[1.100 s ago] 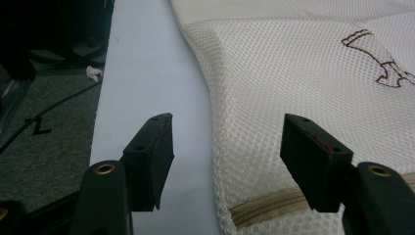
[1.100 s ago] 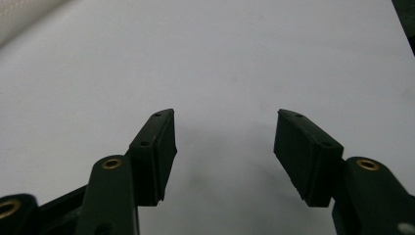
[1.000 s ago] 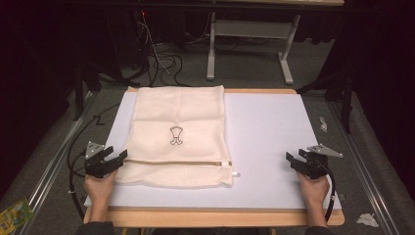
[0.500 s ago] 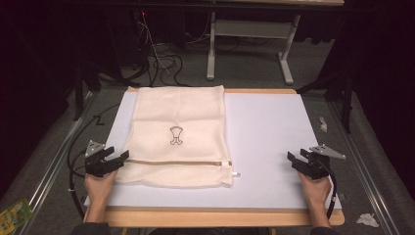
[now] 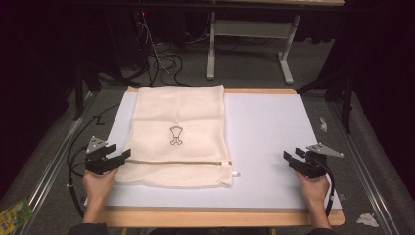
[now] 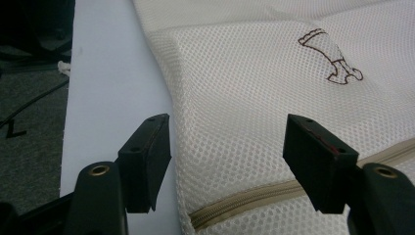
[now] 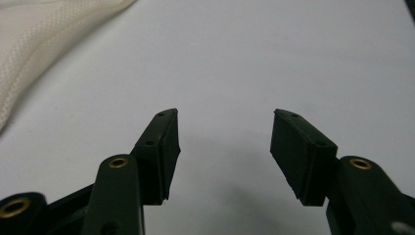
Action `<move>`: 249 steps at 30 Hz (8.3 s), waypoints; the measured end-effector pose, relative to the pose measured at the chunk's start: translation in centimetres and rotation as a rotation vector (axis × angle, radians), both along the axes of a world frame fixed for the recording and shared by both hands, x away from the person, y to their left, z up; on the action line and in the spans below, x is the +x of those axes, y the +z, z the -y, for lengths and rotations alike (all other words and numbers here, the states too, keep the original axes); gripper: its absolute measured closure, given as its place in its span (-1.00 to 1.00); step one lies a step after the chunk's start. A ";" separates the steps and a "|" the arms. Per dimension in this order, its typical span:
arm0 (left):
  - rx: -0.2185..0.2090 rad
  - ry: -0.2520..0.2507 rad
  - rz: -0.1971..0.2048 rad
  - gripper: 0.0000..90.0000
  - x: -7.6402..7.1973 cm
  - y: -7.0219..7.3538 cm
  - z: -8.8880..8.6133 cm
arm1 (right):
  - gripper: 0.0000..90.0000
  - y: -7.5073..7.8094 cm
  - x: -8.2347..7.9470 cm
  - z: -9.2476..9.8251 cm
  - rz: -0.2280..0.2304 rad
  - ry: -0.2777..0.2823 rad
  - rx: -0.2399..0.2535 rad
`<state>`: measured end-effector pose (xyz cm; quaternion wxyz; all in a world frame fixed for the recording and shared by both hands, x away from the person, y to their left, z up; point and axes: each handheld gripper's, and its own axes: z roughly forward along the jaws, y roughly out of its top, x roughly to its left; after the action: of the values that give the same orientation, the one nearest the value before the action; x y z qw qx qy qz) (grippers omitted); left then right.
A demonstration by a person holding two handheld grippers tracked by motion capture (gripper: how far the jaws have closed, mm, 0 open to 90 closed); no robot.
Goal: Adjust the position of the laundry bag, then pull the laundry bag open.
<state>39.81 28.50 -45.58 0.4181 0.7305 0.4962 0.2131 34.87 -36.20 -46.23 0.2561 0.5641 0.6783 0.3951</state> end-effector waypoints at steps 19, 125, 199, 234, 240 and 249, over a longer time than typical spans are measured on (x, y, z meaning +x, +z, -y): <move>-0.001 -0.012 -0.079 -0.32 0.7 -0.6 1.0 | 0.12 0.2 1.4 -5.5 -0.091 0.142 0.020; -0.053 -0.092 -0.133 1.00 4.1 1.0 4.9 | 0.94 0.8 6.0 -14.5 -0.195 0.341 0.022; 0.042 -0.305 -0.073 0.99 2.7 0.3 16.7 | 0.90 0.2 1.1 -3.0 -0.163 0.152 -0.007; 0.115 -0.316 -0.027 0.33 -0.1 -1.2 18.2 | 0.15 -1.3 1.1 -4.0 -0.198 0.171 0.051; 0.133 -0.312 -0.054 0.34 0.1 -2.5 19.0 | 0.49 -1.2 1.2 -4.6 -0.202 0.172 0.009; 0.108 -0.314 -0.058 0.34 0.2 -2.0 19.1 | 0.94 -0.9 1.1 -4.4 -0.162 0.196 -0.002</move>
<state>40.00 9.44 -47.59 0.3917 0.8263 0.3757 0.1504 35.97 -31.84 -47.08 0.1609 0.5248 0.7492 0.3707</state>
